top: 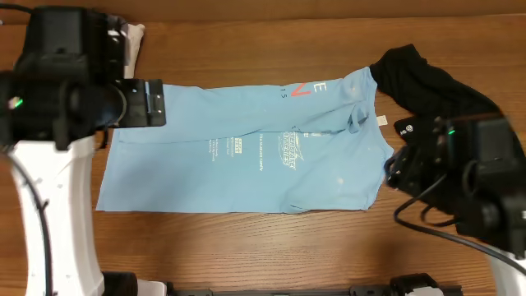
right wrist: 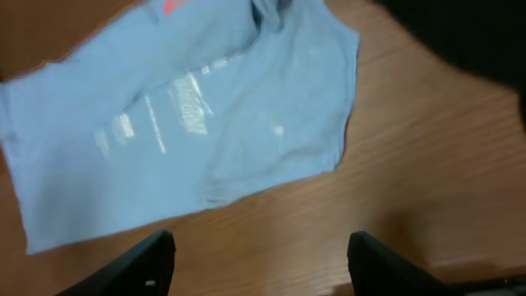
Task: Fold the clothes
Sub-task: 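Move both grippers to the T-shirt's bottom corners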
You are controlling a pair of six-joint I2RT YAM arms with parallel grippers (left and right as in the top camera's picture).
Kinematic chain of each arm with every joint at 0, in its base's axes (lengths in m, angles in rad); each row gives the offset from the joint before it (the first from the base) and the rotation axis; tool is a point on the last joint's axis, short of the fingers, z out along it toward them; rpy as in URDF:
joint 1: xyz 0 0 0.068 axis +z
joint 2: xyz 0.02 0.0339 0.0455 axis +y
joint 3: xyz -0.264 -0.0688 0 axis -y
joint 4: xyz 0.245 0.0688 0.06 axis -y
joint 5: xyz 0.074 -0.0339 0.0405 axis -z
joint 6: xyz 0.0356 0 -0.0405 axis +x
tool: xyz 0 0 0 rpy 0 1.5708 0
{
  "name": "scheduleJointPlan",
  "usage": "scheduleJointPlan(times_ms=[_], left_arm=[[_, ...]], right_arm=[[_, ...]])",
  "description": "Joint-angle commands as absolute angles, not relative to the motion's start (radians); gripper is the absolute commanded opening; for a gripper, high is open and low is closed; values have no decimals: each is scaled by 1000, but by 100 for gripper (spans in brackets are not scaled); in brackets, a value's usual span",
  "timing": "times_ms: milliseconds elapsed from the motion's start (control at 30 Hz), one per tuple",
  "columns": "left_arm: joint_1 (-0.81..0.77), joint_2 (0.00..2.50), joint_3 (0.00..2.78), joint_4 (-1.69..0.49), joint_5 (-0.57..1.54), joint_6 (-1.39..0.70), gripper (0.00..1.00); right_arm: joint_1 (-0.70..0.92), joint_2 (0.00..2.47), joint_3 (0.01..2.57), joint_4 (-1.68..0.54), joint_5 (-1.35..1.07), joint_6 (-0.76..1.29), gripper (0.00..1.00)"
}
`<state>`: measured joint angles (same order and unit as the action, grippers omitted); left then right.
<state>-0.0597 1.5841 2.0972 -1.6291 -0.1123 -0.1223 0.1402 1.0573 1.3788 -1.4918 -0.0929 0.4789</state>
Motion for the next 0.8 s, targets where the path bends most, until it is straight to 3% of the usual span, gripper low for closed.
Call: scheduleJointPlan(times_ms=[0,267,767], left_arm=[[-65,1589,1935,-1558,-133,-166,100],[-24,1587,1580,-1401,-133,-227,100],[249,1542,1120,-1100,-53,-244,100]], right_arm=[[149,1031,1179,-1389,-216,499,71],[161,1051,940,-1223,-263,506,70],[163,1056,757,-1088,-258,581,70]])
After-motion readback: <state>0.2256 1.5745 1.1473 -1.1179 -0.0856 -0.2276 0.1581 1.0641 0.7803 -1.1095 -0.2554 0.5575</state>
